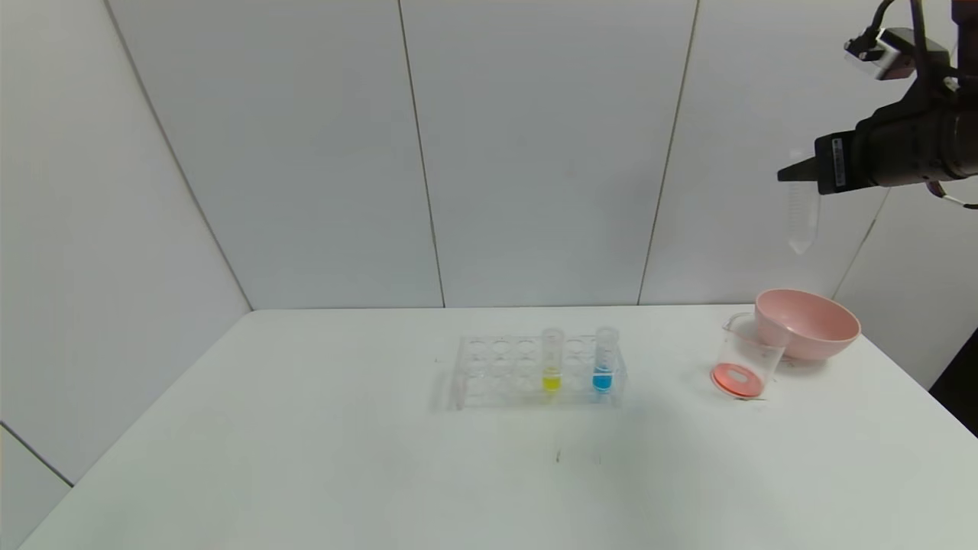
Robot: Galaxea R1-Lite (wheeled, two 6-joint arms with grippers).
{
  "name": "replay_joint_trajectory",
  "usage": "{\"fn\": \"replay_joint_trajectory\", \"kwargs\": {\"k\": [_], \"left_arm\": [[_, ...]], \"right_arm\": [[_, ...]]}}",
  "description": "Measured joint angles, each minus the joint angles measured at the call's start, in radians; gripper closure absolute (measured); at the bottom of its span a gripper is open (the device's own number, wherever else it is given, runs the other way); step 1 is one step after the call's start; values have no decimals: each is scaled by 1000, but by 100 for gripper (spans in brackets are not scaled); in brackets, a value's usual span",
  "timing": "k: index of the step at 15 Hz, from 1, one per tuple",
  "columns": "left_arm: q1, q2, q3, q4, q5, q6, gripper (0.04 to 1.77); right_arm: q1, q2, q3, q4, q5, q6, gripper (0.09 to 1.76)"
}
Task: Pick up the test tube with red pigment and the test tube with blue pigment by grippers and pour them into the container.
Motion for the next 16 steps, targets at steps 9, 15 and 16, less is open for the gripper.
{"fn": "replay_joint_trajectory", "kwargs": {"k": [9,15,16], "left_arm": [[0,0,0,0,0,0,5],[0,0,0,0,0,0,5],[0,0,0,0,0,0,5]], "right_arm": [[-67,-342,758,-623,33,36,134],[-242,-369,921,-747,125,96,134],[-260,-347,925,-779,129,94,134]]}}
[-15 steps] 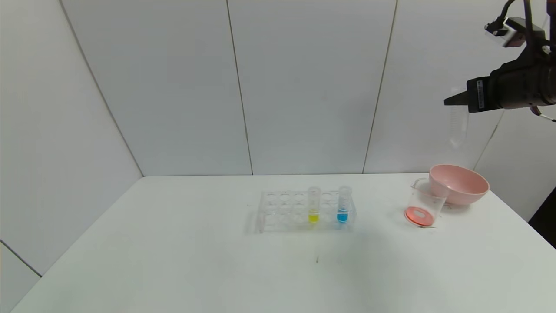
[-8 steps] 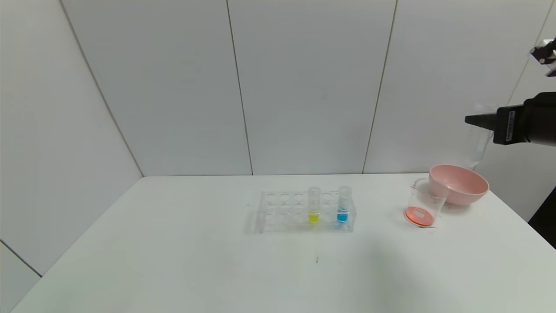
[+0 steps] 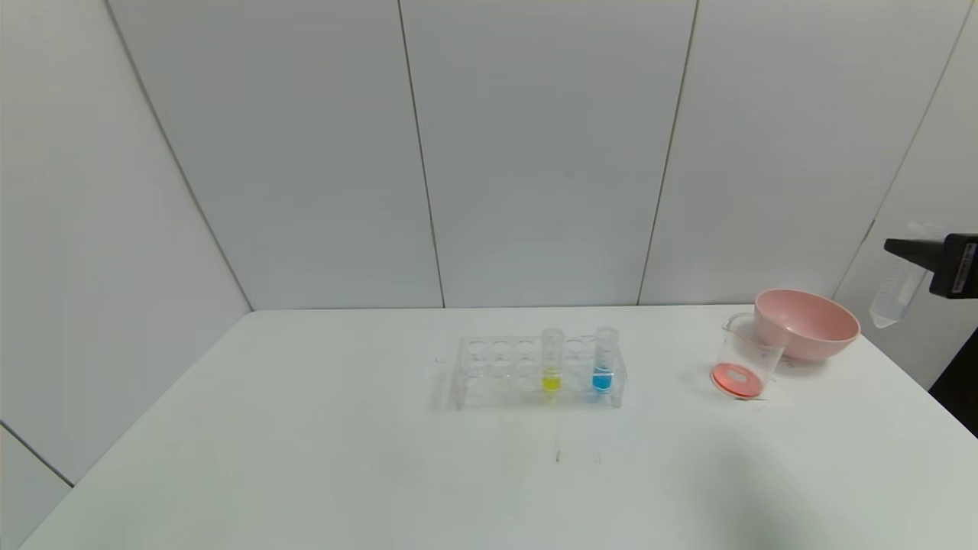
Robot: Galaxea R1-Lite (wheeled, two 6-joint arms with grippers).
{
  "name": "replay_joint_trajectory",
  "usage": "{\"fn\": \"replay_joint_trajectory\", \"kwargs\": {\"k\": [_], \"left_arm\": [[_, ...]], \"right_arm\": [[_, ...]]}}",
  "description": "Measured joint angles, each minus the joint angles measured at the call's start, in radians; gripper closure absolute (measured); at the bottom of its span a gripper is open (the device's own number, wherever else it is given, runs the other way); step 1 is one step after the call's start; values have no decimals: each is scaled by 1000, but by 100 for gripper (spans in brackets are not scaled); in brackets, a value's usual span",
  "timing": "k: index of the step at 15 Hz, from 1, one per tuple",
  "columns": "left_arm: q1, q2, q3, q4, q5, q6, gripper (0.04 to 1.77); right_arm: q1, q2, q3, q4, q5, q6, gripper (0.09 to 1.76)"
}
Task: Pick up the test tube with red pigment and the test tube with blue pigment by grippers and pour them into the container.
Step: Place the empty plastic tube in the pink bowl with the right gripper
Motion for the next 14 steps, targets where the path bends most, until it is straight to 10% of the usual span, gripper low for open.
{"fn": "replay_joint_trajectory", "kwargs": {"k": [5,14], "left_arm": [[0,0,0,0,0,0,5],[0,0,0,0,0,0,5]], "right_arm": [[-58,213,-13,-276,4,2,134],[-64,557,-226,-392,-18,37,134]]}}
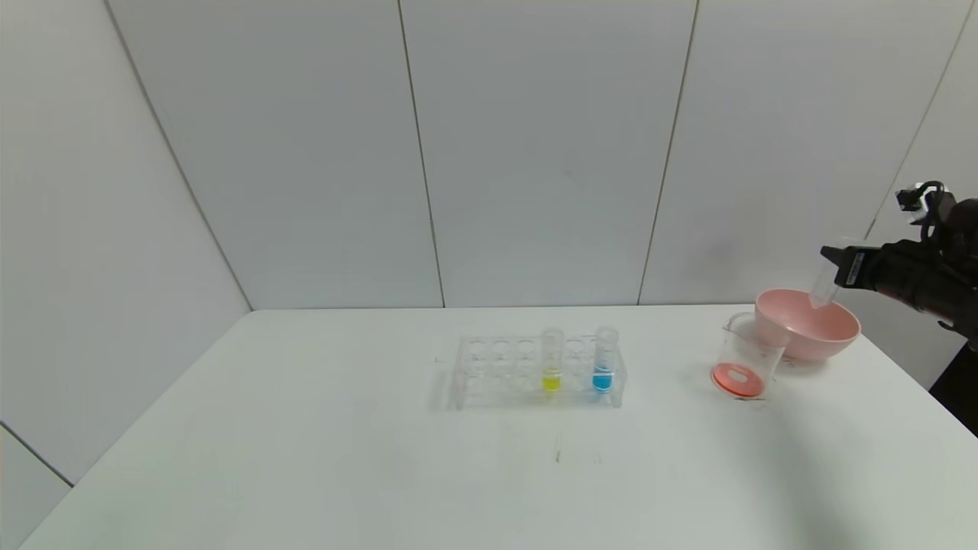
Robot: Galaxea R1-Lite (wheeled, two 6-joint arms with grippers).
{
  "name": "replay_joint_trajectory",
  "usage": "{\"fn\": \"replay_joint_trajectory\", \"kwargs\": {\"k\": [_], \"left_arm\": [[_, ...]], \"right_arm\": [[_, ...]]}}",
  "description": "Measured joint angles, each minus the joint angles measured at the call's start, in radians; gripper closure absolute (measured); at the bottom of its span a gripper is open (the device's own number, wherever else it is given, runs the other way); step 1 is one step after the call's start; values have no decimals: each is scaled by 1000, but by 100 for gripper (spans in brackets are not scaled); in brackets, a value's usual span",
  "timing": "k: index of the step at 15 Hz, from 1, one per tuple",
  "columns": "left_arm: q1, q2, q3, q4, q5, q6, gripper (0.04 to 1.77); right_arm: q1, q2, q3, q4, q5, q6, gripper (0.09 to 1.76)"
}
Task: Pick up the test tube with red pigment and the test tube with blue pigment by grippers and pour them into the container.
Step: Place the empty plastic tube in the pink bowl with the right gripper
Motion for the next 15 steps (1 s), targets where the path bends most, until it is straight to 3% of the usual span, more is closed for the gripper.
{"fn": "replay_joint_trajectory", "kwargs": {"k": [4,9,15], "left_arm": [[0,0,0,0,0,0,5],[0,0,0,0,0,0,5],[0,0,0,0,0,0,5]], "right_arm": [[-5,121,-105,-7,-59,-2,134],[3,181,-126,-23,-59,-3,134],[3,191,-137,-51,-60,-2,74]]}}
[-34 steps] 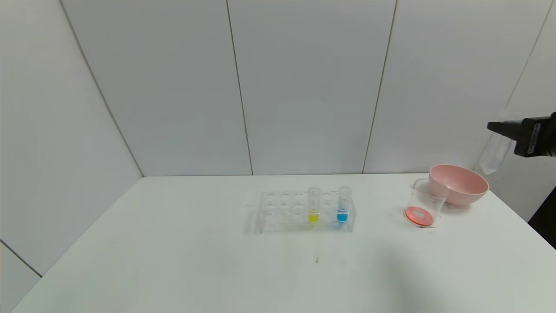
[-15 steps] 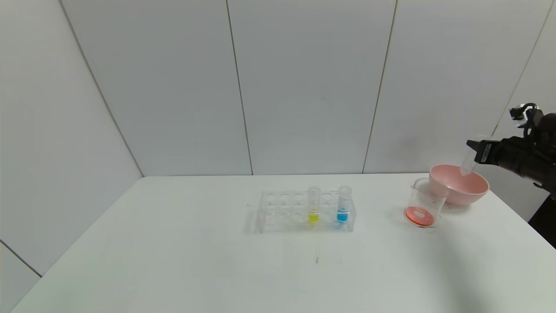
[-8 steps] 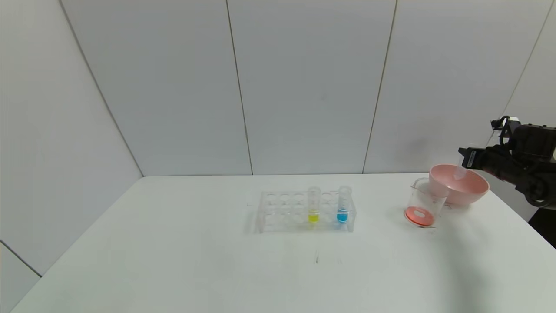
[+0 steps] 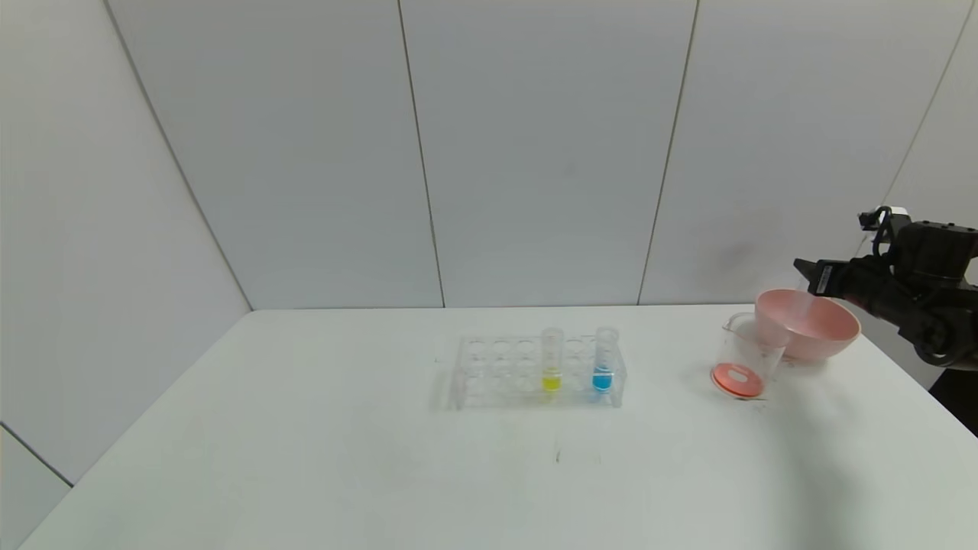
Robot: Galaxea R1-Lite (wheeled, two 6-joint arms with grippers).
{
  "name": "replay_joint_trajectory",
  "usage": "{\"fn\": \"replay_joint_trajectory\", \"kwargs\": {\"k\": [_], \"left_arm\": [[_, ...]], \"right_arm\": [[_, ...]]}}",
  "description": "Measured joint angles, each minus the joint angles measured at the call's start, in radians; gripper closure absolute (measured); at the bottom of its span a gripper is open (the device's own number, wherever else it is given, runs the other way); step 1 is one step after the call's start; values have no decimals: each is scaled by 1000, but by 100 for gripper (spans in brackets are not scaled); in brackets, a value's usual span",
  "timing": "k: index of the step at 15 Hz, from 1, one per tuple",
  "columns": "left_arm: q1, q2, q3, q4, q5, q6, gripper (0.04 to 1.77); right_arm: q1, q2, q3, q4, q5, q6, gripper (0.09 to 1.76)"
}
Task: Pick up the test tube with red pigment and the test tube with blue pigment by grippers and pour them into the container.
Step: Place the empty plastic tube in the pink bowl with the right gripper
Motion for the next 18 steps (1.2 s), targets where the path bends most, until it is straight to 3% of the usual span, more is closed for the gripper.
{"fn": "replay_joint_trajectory", "kwargs": {"k": [4,7,14,16,18], "left_arm": [[0,0,0,0,0,0,5],[0,0,0,0,0,0,5],[0,0,0,0,0,0,5],[0,0,0,0,0,0,5],[0,0,0,0,0,0,5]], "right_arm": [[3,-19,29,-3,-1,1,50],[12,-72,142,-44,-1,2,39],[50,-366,654,-243,11,3,24],[112,-463,796,-279,7,5,22],[226,-564,910,-290,-2,11,20]]}}
